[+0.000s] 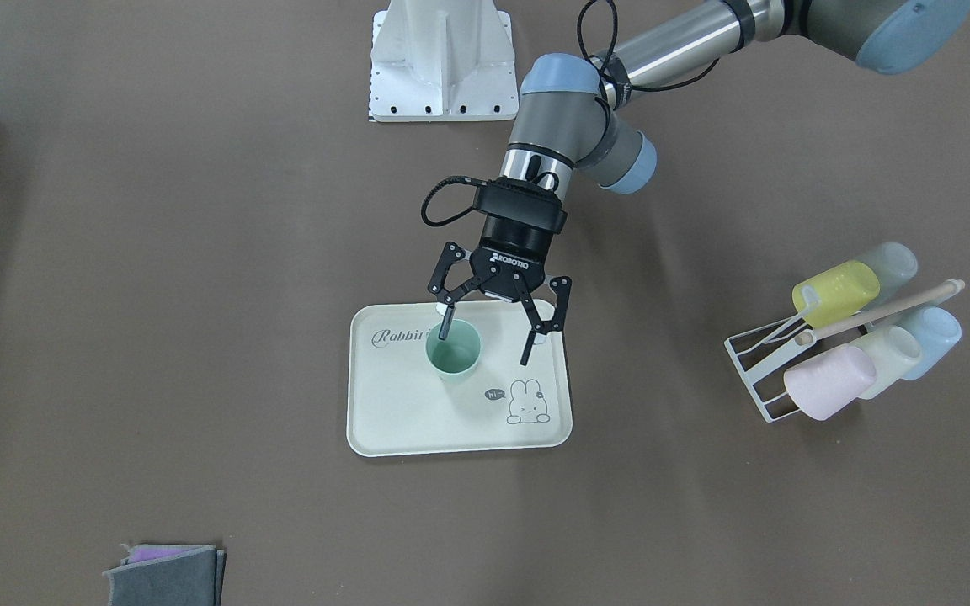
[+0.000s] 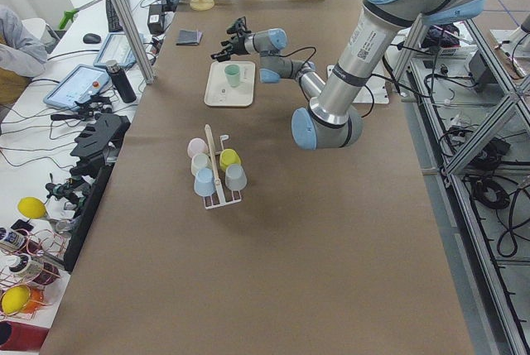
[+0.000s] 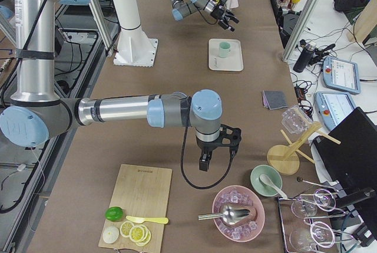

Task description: Pick up and place green cup on tray

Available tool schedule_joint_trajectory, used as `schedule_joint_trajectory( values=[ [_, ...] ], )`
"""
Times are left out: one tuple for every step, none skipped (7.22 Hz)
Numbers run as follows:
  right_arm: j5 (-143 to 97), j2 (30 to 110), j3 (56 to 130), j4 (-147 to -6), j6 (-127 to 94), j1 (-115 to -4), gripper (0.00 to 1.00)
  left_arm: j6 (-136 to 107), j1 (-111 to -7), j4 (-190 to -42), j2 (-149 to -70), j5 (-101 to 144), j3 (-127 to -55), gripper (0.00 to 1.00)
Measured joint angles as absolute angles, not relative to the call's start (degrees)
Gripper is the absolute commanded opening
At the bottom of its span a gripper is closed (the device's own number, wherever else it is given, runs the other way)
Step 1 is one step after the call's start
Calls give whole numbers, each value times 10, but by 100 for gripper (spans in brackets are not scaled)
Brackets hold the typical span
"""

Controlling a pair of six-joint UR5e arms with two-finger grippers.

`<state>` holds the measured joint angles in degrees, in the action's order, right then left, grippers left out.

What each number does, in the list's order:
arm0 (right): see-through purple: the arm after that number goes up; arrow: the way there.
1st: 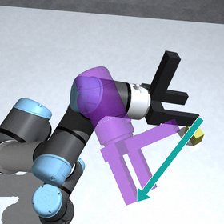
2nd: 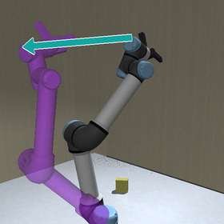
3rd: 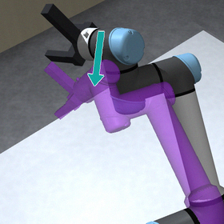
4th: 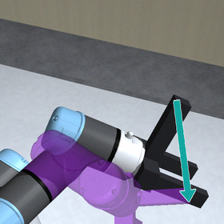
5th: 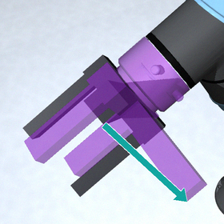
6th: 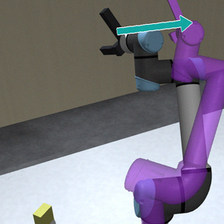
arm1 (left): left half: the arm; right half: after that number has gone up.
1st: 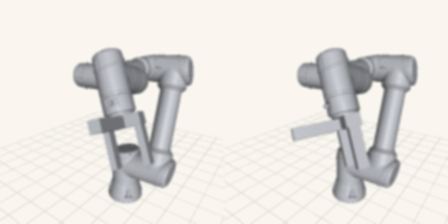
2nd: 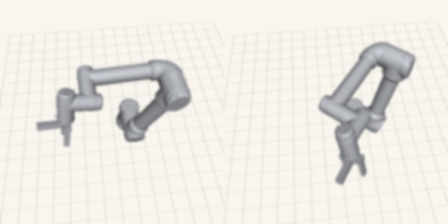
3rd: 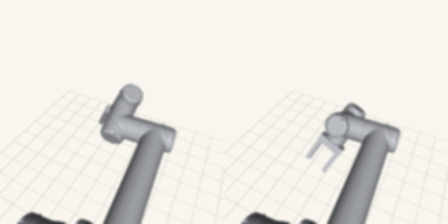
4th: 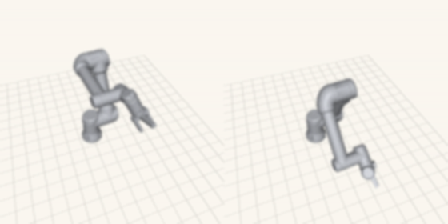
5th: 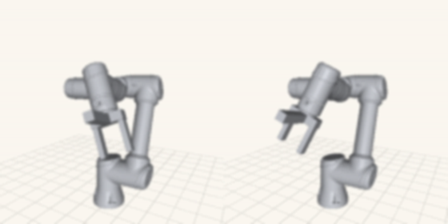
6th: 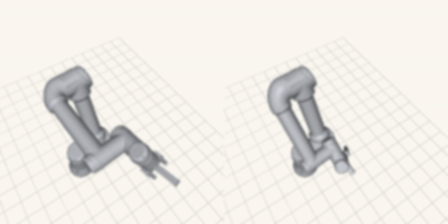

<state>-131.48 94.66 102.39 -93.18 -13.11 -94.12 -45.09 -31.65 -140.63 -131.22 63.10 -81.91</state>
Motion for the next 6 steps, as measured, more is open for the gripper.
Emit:
schedule_joint_trajectory(
  values=[
    [-1315,947,1024,-932,-131,-942,100,-451,-354,-1353,-1311,684,-833,99],
    [-1315,947,1024,-932,-131,-943,100,-451,-390,-1306,-1304,736,-848,99],
    [-1315,947,1023,-931,-131,-943,100,-450,-432,-1274,-1285,797,-862,99],
    [-1314,946,1020,-930,-131,-943,100,-446,-480,-1256,-1257,870,-869,99],
    [-1313,942,1012,-929,-126,-942,100,-430,-531,-1236,-1224,945,-872,99],
    [-1312,933,998,-929,-114,-942,100,-401,-581,-1199,-1194,1014,-878,99]
  ],
)
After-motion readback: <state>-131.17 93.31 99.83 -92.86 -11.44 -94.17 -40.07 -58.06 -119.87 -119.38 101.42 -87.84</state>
